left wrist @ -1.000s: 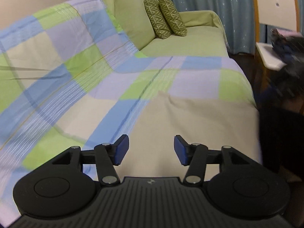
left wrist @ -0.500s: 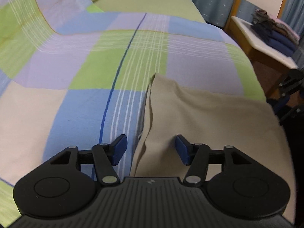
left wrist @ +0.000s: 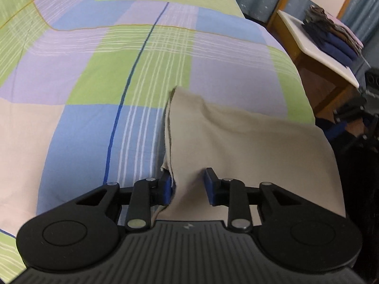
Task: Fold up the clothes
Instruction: 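Lift the top's end with the left gripper while the right gripper grasps the other end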
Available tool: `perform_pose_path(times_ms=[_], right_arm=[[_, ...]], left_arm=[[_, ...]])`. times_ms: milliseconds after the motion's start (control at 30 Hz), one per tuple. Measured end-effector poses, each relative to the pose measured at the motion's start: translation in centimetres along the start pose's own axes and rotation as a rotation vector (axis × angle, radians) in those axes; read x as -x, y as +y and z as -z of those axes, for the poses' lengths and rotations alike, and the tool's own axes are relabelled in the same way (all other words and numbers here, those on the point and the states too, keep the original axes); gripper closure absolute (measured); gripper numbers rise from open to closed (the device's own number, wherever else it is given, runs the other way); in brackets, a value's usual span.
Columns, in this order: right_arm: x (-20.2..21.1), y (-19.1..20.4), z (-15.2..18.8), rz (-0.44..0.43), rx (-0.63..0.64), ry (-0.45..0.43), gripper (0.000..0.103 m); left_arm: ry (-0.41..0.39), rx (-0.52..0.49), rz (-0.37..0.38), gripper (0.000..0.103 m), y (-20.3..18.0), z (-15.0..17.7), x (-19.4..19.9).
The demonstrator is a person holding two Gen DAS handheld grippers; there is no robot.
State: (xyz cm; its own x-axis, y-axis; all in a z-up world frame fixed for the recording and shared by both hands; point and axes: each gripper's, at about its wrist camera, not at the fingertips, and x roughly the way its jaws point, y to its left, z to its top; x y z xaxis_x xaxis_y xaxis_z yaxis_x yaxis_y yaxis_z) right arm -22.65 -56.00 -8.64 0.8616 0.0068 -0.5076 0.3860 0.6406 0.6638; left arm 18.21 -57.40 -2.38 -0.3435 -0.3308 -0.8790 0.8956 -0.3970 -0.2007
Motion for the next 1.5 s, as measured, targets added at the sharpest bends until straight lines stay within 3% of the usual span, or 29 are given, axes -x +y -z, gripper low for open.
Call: perform_pose_path(times_ms=[167,367,433,467,500,533,600,667,733,867,967,1067,1167,1267,1367,1500], right_arm=[[-0.9,-0.6,0.6,-0.054,-0.091,0.008,0.063],[-2.2,-1.5,0.7,-0.145,-0.217,-0.073,0.063],[-2.4,-2.0,0.8,-0.159,-0.271,-0.094,0.078],[-2.5,-2.3,0.8,-0.159,-0.297,-0.099,0.095],[-2.5,-2.5,0.7,-0.158,-0.323,-0.100,0.098],[-2.6,-2.8,0.5,-0.157,-0.353,-0.097,0.098],[-2.6,-2.4,-0.5,-0.163,-0.348,-0.091,0.099],[-2.0,-1.2,-2.7,-0.174,-0.258,-0.088,0.099],[-1.3,0.5,-6.7,-0.168,-0.083,-0.089,0.099],[-0.4,4.0,-15.3,-0.133,0.236,-0.122,0.100],[1.3,8.5,-21.5,-0.098,0.466,-0.219,0.100],[3.7,13.9,-24.5,-0.069,0.732,-0.350,0.100],[6.1,17.8,-23.9,-0.077,0.914,-0.423,0.100],[7.2,19.0,-20.8,-0.086,1.010,-0.421,0.100],[7.1,17.6,-15.7,-0.114,1.032,-0.339,0.100],[6.4,14.0,-7.6,-0.137,1.017,-0.151,0.100]], left_arm=[[-0.008,0.005,0.017,0.074,-0.1,-0.1,-0.1],[-0.043,0.016,0.043,0.074,0.4,0.6,-0.1],[-0.062,0.027,0.048,0.079,0.5,0.8,-0.1],[-0.073,0.032,0.050,0.084,0.5,0.9,-0.1],[-0.085,0.038,0.047,0.095,0.4,1.0,0.1],[-0.098,0.043,0.044,0.100,0.3,1.1,0.3],[-0.153,0.065,0.039,0.102,0.1,1.4,1.6],[-0.230,0.095,0.033,0.102,-0.1,1.9,3.7],[-0.317,0.123,-0.002,0.103,-0.3,2.2,6.5],[-0.525,0.171,-0.153,0.103,-2.0,3.3,15.1],[-0.637,0.171,-0.263,0.103,-4.7,4.6,20.5],[-0.768,0.154,-0.375,0.103,-9.7,7.4,25.9],[-0.827,0.150,-0.420,0.103,-13.5,10.0,27.5],[-0.857,0.169,-0.434,0.103,-17.9,14.4,26.8],[-0.809,0.202,-0.434,0.103,-22.7,19.2,22.3],[-0.724,0.316,-0.361,0.103,-29.1,26.4,14.5]])
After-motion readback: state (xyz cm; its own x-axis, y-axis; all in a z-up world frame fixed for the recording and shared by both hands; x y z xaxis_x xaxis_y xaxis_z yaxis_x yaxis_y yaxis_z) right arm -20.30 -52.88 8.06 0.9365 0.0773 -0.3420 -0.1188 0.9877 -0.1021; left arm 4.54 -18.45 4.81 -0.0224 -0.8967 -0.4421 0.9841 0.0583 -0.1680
